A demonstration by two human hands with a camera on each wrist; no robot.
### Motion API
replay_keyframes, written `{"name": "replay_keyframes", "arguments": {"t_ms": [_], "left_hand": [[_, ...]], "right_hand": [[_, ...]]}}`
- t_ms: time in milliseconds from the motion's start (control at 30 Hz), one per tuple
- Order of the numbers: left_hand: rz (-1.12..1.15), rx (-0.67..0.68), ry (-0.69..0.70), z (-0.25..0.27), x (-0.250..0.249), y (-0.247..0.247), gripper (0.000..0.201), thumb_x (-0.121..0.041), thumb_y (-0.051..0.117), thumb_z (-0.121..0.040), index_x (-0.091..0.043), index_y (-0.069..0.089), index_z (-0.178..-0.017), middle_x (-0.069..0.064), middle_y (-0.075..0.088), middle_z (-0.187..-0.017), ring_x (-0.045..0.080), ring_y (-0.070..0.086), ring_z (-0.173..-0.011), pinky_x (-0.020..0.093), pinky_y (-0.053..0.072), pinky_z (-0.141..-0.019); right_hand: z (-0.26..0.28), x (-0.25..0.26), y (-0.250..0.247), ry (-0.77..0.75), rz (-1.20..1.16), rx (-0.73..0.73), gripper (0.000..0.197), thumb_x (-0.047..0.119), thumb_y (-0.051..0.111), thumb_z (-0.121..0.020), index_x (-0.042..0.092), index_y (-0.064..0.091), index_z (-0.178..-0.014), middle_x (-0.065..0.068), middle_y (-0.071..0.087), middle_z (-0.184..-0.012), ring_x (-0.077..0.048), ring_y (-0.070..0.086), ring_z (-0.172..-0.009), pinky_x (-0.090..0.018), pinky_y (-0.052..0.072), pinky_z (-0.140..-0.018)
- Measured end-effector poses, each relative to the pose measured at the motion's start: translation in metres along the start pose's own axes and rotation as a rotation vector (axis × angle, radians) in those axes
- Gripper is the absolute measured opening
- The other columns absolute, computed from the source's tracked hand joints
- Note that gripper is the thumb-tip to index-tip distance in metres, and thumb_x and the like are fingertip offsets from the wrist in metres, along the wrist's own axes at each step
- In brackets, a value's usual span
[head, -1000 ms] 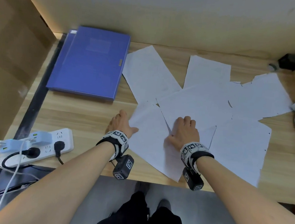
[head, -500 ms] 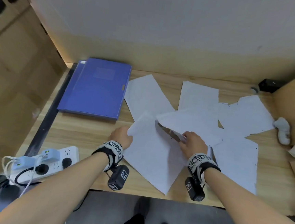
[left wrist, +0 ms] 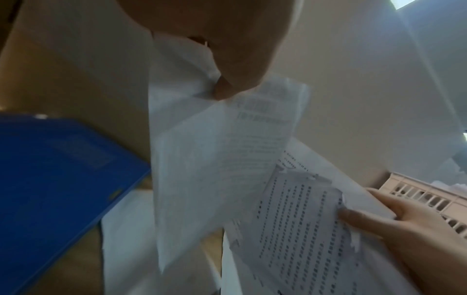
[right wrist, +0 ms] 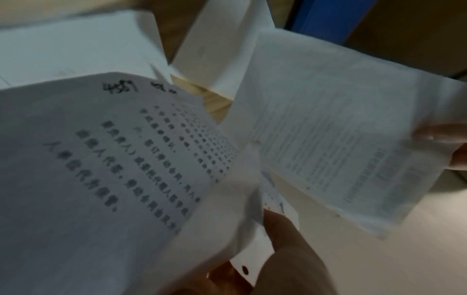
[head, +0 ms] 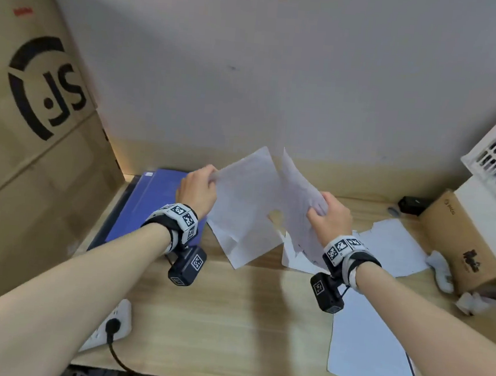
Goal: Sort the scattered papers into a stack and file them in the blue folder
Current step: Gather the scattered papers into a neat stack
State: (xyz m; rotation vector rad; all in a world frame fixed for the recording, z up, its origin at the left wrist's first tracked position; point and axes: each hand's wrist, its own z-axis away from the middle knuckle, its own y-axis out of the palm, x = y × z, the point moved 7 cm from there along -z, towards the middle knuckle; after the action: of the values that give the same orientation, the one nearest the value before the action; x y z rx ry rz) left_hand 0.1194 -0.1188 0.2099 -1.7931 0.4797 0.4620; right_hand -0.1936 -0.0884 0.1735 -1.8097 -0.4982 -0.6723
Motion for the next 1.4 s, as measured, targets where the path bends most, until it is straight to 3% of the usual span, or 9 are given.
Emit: {"name": "replay_keyframes", "arguments": {"t_ms": [200, 367, 467, 767, 967, 1066, 1133, 1266, 1400], "left_hand": [[0.113, -0.056, 0.126, -0.01, -0.019, -0.016, 0.019, -0.009, 0.052, -0.088, -0.022, 0.065, -0.092, -0.001, 0.07, -0.095, 0.027, 0.062, -0.088, 0.032, 0.044, -0.066], [0.036, 0.152, 0.195, 0.029, -0.01, 0.037, 0.022, -0.005, 0.054, -0.081, -0.022, 0.065, -0.089, -0.006, 0.063, -0.094, 0.021, 0.058, -0.093, 0.031, 0.043, -0.067], [-0.024, 0.315, 0.194, 0.068, 0.007, 0.085, 0.022, -0.004, 0.053, -0.083, -0.021, 0.064, -0.093, -0.007, 0.063, -0.102, 0.018, 0.056, -0.1, 0.029, 0.038, -0.066], [-0.154, 0.692, 0.22, 0.184, 0.052, 0.195, 0.019, -0.01, 0.057, -0.084, -0.021, 0.065, -0.098, -0.004, 0.059, -0.114, 0.019, 0.054, -0.109, 0.028, 0.039, -0.075], [-0.176, 0.845, 0.152, 0.219, 0.077, 0.223, 0.02, -0.009, 0.056, -0.083, -0.021, 0.064, -0.097, -0.006, 0.053, -0.12, 0.017, 0.051, -0.113, 0.034, 0.047, -0.08], [-0.182, 0.861, 0.154, 0.226, 0.085, 0.227, 0.023, -0.007, 0.06, -0.078, -0.02, 0.064, -0.097, -0.006, 0.052, -0.121, 0.018, 0.05, -0.112, 0.036, 0.05, -0.077], [-0.204, 0.858, 0.181, 0.227, 0.086, 0.228, 0.025, -0.014, 0.065, -0.076, -0.022, 0.064, -0.1, -0.006, 0.05, -0.121, 0.017, 0.049, -0.112, 0.035, 0.051, -0.076], [-0.247, 0.914, 0.213, 0.224, 0.087, 0.233, 0.039, -0.051, 0.068, -0.073, -0.029, 0.063, -0.105, -0.01, 0.046, -0.12, 0.012, 0.043, -0.11, 0.031, 0.046, -0.077], [-0.239, 0.951, 0.134, 0.208, 0.086, 0.234, 0.037, -0.055, 0.054, -0.086, -0.03, 0.063, -0.111, -0.009, 0.052, -0.122, 0.014, 0.049, -0.114, 0.038, 0.049, -0.085]], "right_hand": [[-0.017, 0.004, -0.03, 0.078, -0.225, -0.116, 0.031, 0.017, 0.06, -0.08, 0.026, 0.055, -0.11, 0.006, 0.065, -0.091, -0.017, 0.06, -0.08, -0.028, 0.044, -0.067], [0.014, -0.047, -0.008, 0.272, -0.256, -0.055, 0.035, 0.018, 0.061, -0.079, 0.025, 0.053, -0.112, 0.005, 0.064, -0.096, -0.017, 0.062, -0.085, -0.032, 0.048, -0.071], [0.048, -0.086, 0.014, 0.407, -0.21, -0.001, 0.035, 0.028, 0.062, -0.077, 0.029, 0.051, -0.11, 0.007, 0.062, -0.089, -0.015, 0.061, -0.076, -0.035, 0.051, -0.067], [0.132, -0.168, 0.073, 0.613, -0.095, 0.161, 0.05, 0.016, 0.056, -0.08, 0.015, 0.043, -0.128, -0.012, 0.063, -0.11, -0.028, 0.057, -0.084, -0.034, 0.046, -0.073], [0.164, -0.206, 0.097, 0.689, 0.054, 0.325, 0.058, 0.015, 0.061, -0.081, 0.012, 0.039, -0.134, -0.013, 0.063, -0.12, -0.034, 0.062, -0.103, -0.033, 0.046, -0.079], [0.17, -0.214, 0.103, 0.683, 0.087, 0.354, 0.054, 0.012, 0.064, -0.075, 0.009, 0.047, -0.126, -0.012, 0.062, -0.116, -0.032, 0.062, -0.097, -0.033, 0.047, -0.075], [0.168, -0.215, 0.102, 0.65, 0.122, 0.344, 0.051, 0.014, 0.064, -0.069, 0.007, 0.053, -0.118, -0.014, 0.06, -0.115, -0.032, 0.061, -0.097, -0.035, 0.051, -0.075], [0.16, -0.216, 0.1, 0.599, 0.272, 0.385, 0.066, 0.013, 0.065, -0.076, 0.005, 0.04, -0.138, -0.016, 0.04, -0.139, -0.035, 0.038, -0.128, -0.041, 0.035, -0.105], [0.147, -0.21, 0.103, 0.567, 0.28, 0.405, 0.057, 0.014, 0.061, -0.079, 0.01, 0.047, -0.134, -0.013, 0.043, -0.137, -0.031, 0.04, -0.127, -0.038, 0.036, -0.104]]}}
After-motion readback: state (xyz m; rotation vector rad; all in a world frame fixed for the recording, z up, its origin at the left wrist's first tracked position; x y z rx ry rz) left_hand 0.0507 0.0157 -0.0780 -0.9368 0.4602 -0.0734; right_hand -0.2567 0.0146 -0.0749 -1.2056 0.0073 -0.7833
